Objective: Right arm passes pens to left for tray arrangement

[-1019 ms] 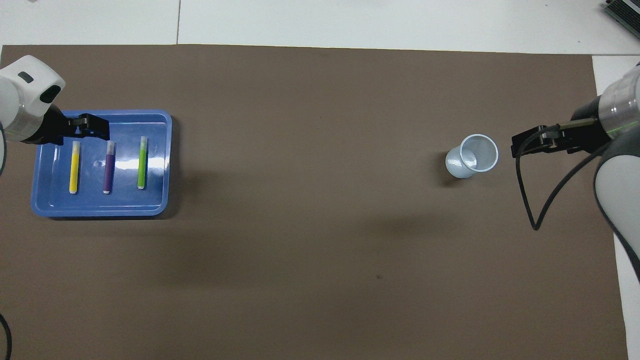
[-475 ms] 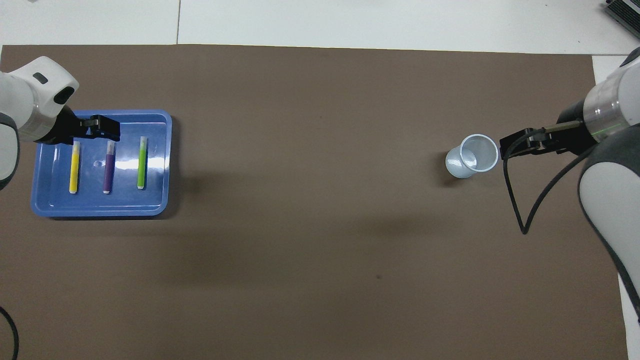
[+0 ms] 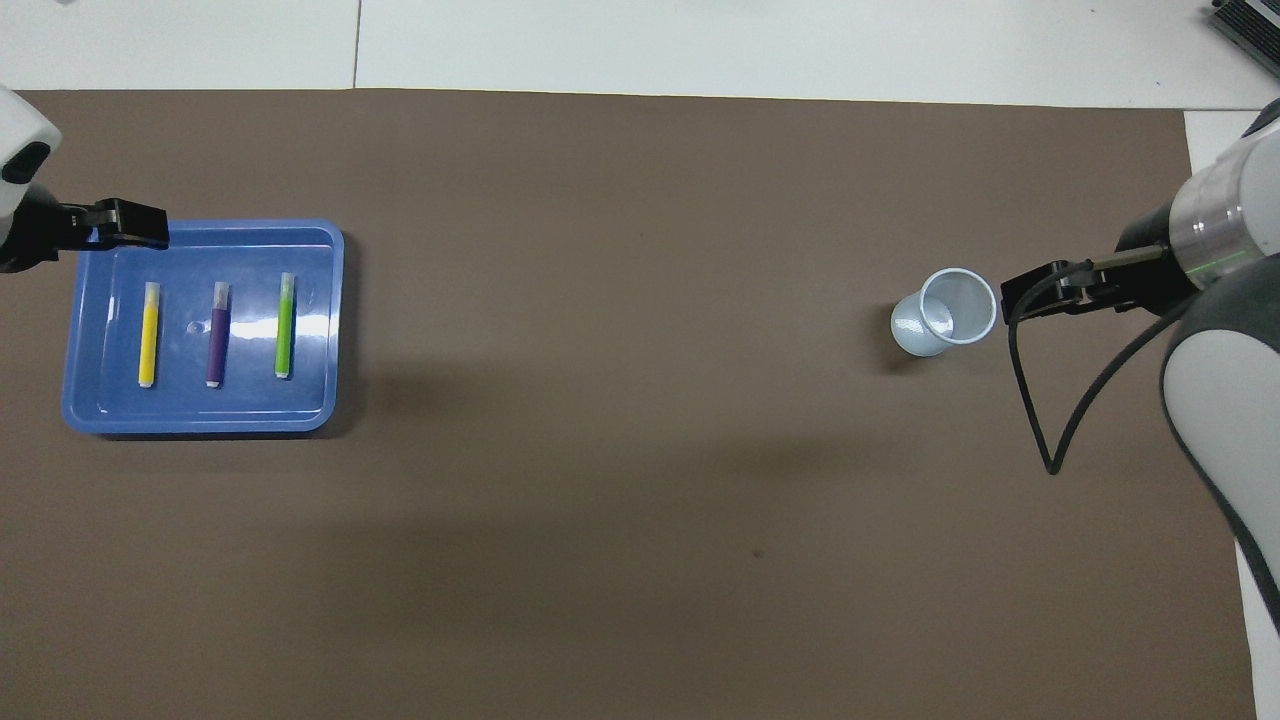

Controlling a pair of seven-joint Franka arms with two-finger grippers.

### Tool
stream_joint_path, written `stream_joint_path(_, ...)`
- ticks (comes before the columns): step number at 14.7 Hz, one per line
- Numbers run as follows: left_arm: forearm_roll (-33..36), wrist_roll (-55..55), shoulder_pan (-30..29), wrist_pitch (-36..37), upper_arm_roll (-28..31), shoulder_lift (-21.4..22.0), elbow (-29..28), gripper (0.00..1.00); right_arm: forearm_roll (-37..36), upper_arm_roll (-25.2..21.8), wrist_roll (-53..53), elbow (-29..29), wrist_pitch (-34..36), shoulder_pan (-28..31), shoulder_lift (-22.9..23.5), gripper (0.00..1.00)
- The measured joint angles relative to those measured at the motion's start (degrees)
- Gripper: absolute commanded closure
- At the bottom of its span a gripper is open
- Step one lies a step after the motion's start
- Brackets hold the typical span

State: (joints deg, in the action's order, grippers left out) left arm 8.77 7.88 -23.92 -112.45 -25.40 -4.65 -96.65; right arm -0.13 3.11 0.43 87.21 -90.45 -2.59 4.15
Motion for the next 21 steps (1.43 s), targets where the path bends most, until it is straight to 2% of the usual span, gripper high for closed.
stream_joint_path(3, 0.0, 0.0, 15.4, 0.1, 15.8, 1.9, -0.2, 0.0, 0.0, -0.2, 0.0, 0.1, 0.4, 0.2, -0.2, 0.0)
stream_joint_path(5, -0.3, 0.2, 19.3, 0.6, 19.1, 2.3, -0.8, 0.0, 0.0, -0.3, 0.0, 0.3, 0.5, 0.3, -0.4, 0.0)
stream_joint_path(9, -5.4, 0.6, 19.6, 2.1, 20.1, 2.5, -1.4, 0.0, 0.0, -0.3, 0.0, 0.5, 2.1, 0.3, -1.0, 0.0)
stream_joint_path(12, -10.4, 0.6, 17.3, 2.0, 20.8, 4.5, -0.8, 0.0, 0.0, -0.3, 0.0, 0.6, 3.7, 0.3, -1.3, 0.0)
stream_joint_path(21, -11.0, 0.6, 16.7, 7.2, 21.0, 10.8, -0.8, 0.0, 1.3, -0.6, 0.0, 1.8, 4.1, 0.9, -2.9, 0.0)
